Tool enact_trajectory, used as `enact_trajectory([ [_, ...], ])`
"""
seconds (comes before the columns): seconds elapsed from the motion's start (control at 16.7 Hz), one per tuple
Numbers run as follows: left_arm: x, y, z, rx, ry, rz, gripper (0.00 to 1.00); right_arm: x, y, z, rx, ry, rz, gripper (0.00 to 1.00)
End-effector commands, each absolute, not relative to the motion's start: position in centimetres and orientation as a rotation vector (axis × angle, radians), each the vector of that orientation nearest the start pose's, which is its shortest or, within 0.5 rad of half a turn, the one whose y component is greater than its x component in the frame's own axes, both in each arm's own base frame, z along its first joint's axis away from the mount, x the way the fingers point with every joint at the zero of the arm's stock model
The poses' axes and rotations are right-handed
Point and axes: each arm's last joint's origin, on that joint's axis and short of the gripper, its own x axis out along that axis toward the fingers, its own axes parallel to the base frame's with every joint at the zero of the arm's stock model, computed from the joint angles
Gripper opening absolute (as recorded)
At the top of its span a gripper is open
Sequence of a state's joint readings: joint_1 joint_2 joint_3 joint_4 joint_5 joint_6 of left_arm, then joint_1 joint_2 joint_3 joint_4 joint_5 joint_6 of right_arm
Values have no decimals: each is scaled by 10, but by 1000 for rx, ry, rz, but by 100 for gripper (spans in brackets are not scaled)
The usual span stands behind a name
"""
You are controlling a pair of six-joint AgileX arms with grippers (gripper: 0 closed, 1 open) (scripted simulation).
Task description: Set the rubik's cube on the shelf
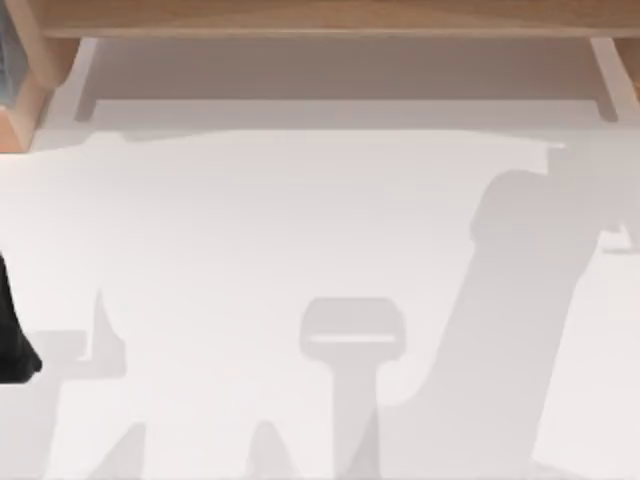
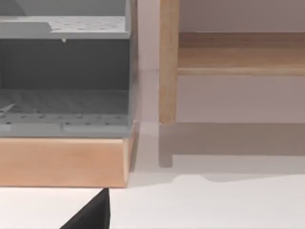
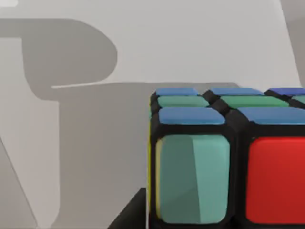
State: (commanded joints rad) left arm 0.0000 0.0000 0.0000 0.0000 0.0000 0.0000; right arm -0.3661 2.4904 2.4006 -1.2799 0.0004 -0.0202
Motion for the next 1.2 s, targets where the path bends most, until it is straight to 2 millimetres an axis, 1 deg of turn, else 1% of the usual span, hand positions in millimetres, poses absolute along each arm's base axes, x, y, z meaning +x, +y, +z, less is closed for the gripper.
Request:
enact_trajectory([
  [0.18,106,-1,160,0,0,0,100,470,-176,206,236,1352,-283,0],
  [0.3,106,-1,160,0,0,0,100,461,-173,224,247,1324,-287,0],
  [0.36,106,-1,160,0,0,0,100,456,-167,237,250,1299,-282,0],
  [0.48,106,-1,160,0,0,0,100,443,-143,268,246,1230,-247,0],
  [0.54,106,-1,160,0,0,0,100,437,-126,283,240,1192,-216,0],
  [0.66,106,-1,160,0,0,0,100,424,-87,304,231,1129,-134,0],
  [0.78,106,-1,160,0,0,0,100,418,-43,303,219,1094,-28,0],
  [0.84,106,-1,160,0,0,0,100,416,-21,297,212,1079,30,0],
  [0.96,106,-1,160,0,0,0,100,417,25,279,191,1043,148,0],
  [1.2,106,-1,160,0,0,0,100,416,114,232,135,916,372,0],
])
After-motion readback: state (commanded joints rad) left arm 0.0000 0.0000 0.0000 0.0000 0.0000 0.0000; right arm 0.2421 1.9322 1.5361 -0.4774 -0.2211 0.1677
